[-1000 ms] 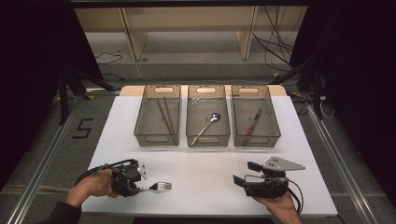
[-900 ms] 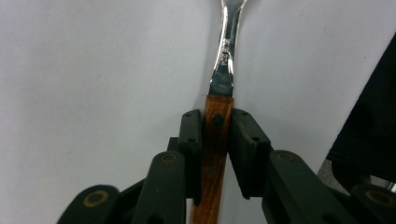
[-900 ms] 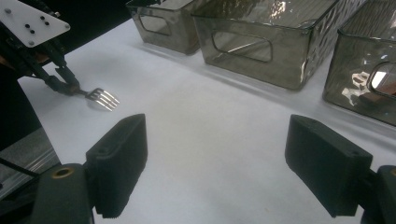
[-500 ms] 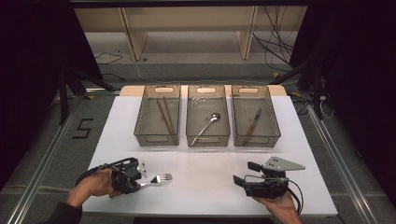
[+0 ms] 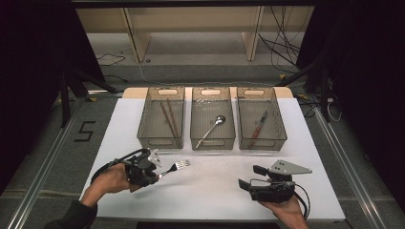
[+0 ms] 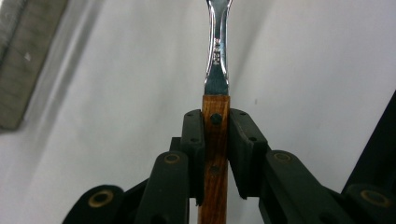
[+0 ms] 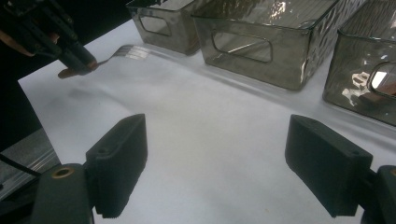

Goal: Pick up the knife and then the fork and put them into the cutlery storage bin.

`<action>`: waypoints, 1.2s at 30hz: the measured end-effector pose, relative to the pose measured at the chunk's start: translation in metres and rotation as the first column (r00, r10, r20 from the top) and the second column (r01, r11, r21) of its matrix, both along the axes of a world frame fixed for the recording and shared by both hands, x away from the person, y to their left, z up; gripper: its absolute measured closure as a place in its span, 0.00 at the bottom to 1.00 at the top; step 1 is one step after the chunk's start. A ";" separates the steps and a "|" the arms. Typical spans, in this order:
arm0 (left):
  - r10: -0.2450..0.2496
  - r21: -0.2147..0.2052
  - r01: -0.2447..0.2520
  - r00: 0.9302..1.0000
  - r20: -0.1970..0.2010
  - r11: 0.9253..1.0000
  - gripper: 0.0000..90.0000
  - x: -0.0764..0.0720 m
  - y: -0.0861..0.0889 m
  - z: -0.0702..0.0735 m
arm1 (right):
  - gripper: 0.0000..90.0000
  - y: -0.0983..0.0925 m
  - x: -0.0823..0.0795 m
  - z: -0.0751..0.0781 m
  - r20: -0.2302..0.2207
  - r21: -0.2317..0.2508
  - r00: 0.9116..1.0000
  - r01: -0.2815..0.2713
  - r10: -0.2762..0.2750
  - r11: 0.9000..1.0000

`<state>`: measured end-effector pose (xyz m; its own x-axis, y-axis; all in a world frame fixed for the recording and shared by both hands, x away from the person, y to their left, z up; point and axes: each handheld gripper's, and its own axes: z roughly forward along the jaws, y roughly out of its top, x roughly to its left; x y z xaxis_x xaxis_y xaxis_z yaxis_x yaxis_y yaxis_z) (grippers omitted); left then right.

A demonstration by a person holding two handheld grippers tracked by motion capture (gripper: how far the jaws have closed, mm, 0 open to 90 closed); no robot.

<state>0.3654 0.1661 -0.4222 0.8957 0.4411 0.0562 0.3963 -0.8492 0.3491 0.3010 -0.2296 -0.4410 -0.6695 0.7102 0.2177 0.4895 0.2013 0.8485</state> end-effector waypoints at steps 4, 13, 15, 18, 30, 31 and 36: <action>0.030 -0.050 -0.028 0.999 0.028 0.998 0.85 0.006 -0.010 0.009 | 0.24 -0.001 0.000 0.000 0.004 0.000 1.000 -0.001 0.001 1.000; 0.060 -0.200 -0.043 0.995 0.080 0.979 0.85 0.025 -0.047 0.031 | 0.24 -0.001 0.000 0.000 0.004 0.000 1.000 0.000 0.000 1.000; 0.071 -0.229 -0.050 0.994 0.084 0.972 0.85 0.029 -0.054 0.034 | 0.24 -0.001 0.000 0.000 0.003 0.001 1.000 0.001 -0.001 1.000; 0.088 -0.270 -0.061 0.992 0.087 0.961 0.85 0.038 -0.065 0.037 | 0.24 -0.002 0.000 0.000 0.002 0.002 1.000 0.001 -0.001 1.000; 0.122 -0.397 -0.072 0.987 0.102 0.915 0.85 0.069 -0.123 0.049 | 0.24 -0.003 -0.001 0.000 0.002 0.004 1.000 0.001 -0.001 1.000; 0.121 -0.407 -0.070 0.987 0.102 0.911 0.85 0.073 -0.128 0.051 | 0.24 -0.003 -0.001 0.000 0.002 0.004 1.000 0.000 0.000 1.000; 0.135 -0.450 -0.077 0.986 0.098 0.890 0.85 0.084 -0.151 0.058 | 0.24 -0.003 -0.001 0.001 0.005 0.007 1.000 -0.001 0.001 1.000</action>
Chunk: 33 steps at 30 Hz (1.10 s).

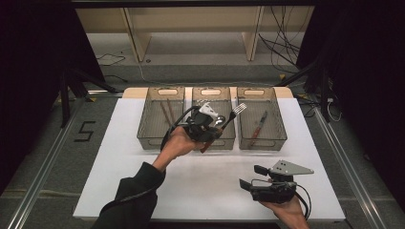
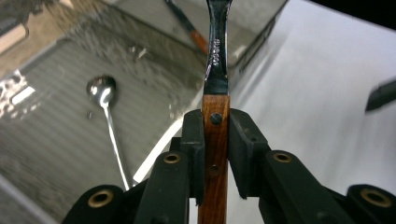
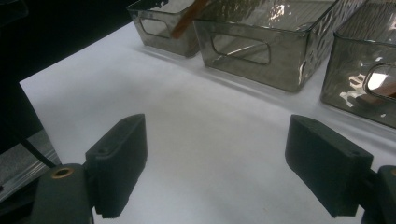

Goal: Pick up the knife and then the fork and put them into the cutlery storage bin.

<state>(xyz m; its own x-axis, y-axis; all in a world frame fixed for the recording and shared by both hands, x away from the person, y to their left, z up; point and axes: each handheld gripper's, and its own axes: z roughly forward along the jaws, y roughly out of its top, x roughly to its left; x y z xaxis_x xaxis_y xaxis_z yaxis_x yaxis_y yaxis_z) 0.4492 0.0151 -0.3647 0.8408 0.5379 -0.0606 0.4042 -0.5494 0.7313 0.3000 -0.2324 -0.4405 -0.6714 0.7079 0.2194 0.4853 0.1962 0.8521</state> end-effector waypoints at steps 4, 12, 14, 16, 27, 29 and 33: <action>0.011 -0.016 -0.011 1.000 0.001 1.000 0.85 0.008 -0.014 0.002 | 0.24 -0.001 0.000 0.000 -0.001 0.002 1.000 -0.003 0.003 1.000; 0.003 -0.057 -0.002 1.000 0.003 0.998 0.85 0.021 -0.042 0.007 | 0.24 0.000 0.000 0.000 -0.003 0.005 1.000 -0.004 0.004 1.000; 0.001 -0.054 0.000 1.000 0.008 0.999 0.85 0.024 -0.050 0.007 | 0.24 0.000 0.000 0.000 -0.003 0.004 1.000 -0.006 0.006 1.000; 0.002 -0.062 -0.002 1.000 0.004 0.998 0.85 0.028 -0.057 0.007 | 0.24 0.000 0.000 0.000 -0.003 0.005 1.000 -0.006 0.006 1.000; 0.036 -0.106 -0.038 0.999 -0.020 0.994 0.85 0.050 -0.080 0.003 | 0.24 -0.002 0.001 -0.001 0.001 0.011 1.000 -0.005 0.005 1.000; 0.037 -0.110 -0.040 0.999 -0.026 0.993 0.85 0.052 -0.084 0.002 | 0.24 -0.001 0.001 0.000 -0.001 0.012 1.000 -0.006 0.006 1.000; 0.037 -0.108 -0.040 0.999 -0.030 0.993 0.85 0.055 -0.092 0.000 | 0.24 -0.002 0.000 0.000 0.001 0.014 1.000 -0.007 0.007 1.000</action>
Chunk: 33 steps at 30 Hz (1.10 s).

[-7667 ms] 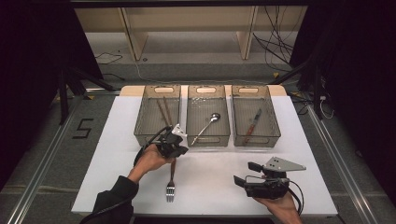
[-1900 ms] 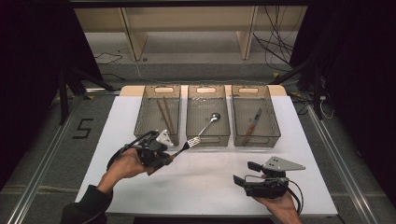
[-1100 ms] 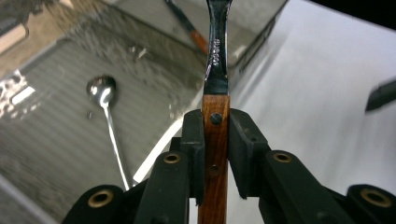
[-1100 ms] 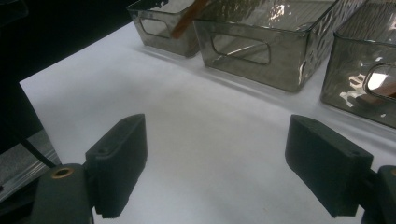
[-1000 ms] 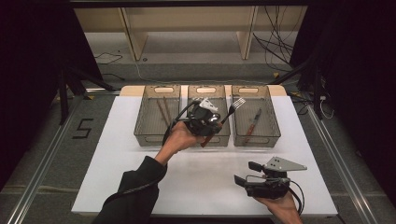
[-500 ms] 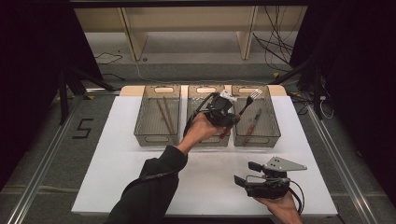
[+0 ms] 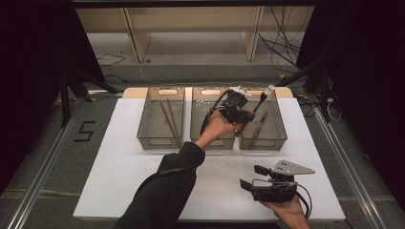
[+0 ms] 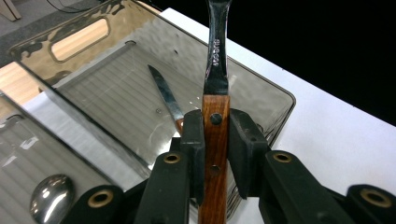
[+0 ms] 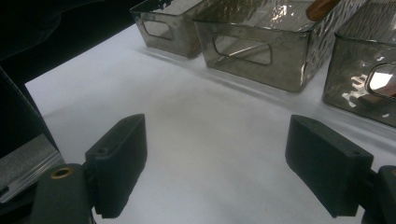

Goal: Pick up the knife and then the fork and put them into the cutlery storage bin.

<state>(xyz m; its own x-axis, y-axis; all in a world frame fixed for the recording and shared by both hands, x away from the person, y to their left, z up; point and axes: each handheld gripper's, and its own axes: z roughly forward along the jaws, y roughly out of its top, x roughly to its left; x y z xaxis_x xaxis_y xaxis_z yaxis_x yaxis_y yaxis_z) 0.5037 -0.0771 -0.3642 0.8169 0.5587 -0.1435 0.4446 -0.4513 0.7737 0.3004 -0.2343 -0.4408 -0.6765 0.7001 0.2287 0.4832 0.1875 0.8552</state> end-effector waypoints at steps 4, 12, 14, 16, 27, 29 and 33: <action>0.008 -0.006 -0.008 1.000 -0.004 1.000 0.85 0.003 -0.007 -0.002 | 0.24 0.000 0.000 0.000 0.000 0.000 1.000 -0.003 0.003 1.000; 0.009 -0.006 -0.009 1.000 -0.023 1.000 0.85 0.007 -0.021 -0.006 | 0.24 0.000 -0.001 0.000 0.003 0.000 1.000 -0.006 0.006 1.000; 0.020 -0.013 -0.021 0.999 -0.030 1.000 0.85 0.009 -0.022 -0.008 | 0.24 0.000 -0.001 0.000 -0.002 0.000 1.000 -0.004 0.004 1.000; 0.027 -0.013 -0.027 0.999 -0.037 1.000 0.85 0.011 -0.023 -0.011 | 0.24 0.000 -0.001 0.000 -0.001 0.000 1.000 -0.005 0.005 1.000; 0.048 0.002 -0.048 0.997 -0.061 0.999 0.84 0.013 -0.029 -0.024 | 0.24 0.000 -0.001 0.000 -0.001 0.001 1.000 -0.007 0.007 1.000; 0.058 0.007 -0.057 0.996 -0.070 0.998 0.84 0.014 -0.029 -0.027 | 0.24 0.000 -0.002 0.001 -0.002 0.001 1.000 -0.007 0.007 1.000; 0.061 0.023 -0.059 0.995 -0.080 0.998 0.83 0.014 -0.031 -0.030 | 0.24 0.000 -0.002 0.000 -0.002 0.001 1.000 -0.007 0.007 1.000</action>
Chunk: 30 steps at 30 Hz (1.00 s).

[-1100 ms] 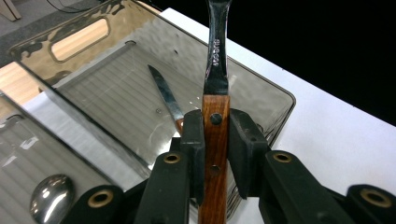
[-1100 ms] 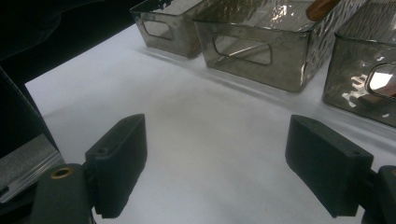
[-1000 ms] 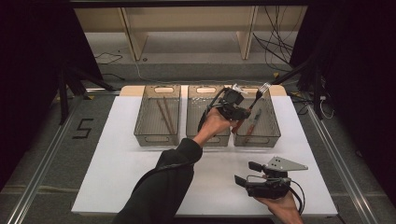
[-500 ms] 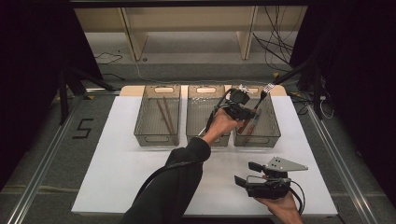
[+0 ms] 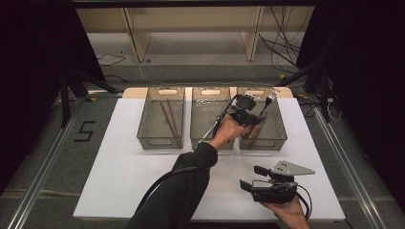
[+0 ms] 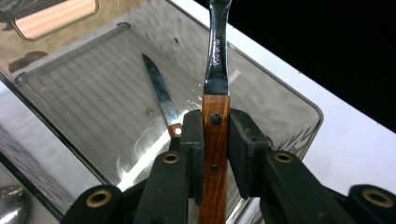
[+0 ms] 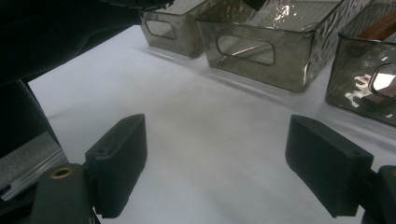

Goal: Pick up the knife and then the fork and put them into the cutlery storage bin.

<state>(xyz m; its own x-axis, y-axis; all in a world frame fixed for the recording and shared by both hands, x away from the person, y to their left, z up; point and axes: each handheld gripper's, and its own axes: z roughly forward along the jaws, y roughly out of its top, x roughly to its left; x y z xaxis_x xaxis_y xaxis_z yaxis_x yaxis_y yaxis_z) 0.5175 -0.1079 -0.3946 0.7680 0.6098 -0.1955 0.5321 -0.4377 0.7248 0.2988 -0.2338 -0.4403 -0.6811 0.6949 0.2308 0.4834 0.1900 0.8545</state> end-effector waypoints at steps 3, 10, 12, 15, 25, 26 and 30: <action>0.004 -0.010 -0.004 1.000 0.001 1.000 0.71 -0.001 0.000 0.003 | 0.24 0.000 0.000 0.000 0.000 0.000 1.000 0.000 0.000 1.000; 0.000 -0.027 0.000 1.000 0.011 1.000 0.45 -0.006 0.013 0.023 | 0.24 -0.001 0.000 0.000 -0.001 -0.001 1.000 0.005 -0.005 1.000; -0.002 -0.039 0.002 1.000 0.015 0.999 0.41 -0.009 0.020 0.029 | 0.24 -0.001 0.000 0.000 -0.001 -0.002 1.000 0.006 -0.006 1.000; -0.005 -0.055 0.006 1.000 0.025 0.998 0.38 -0.016 0.037 0.037 | 0.24 -0.001 0.000 0.000 0.001 -0.003 1.000 0.009 -0.009 1.000; -0.017 -0.049 0.020 0.998 0.056 0.999 0.31 -0.046 0.098 0.037 | 0.24 -0.001 0.000 0.000 0.011 -0.005 1.000 0.016 -0.016 1.000; -0.020 -0.044 0.022 0.998 0.059 0.999 0.31 -0.048 0.102 0.036 | 0.24 -0.001 0.000 0.000 0.006 -0.005 1.000 0.019 -0.019 1.000; -0.007 -0.054 0.011 0.998 0.060 0.998 0.29 -0.061 0.127 0.030 | 0.24 -0.001 0.000 0.000 0.004 -0.007 1.000 0.020 -0.020 1.000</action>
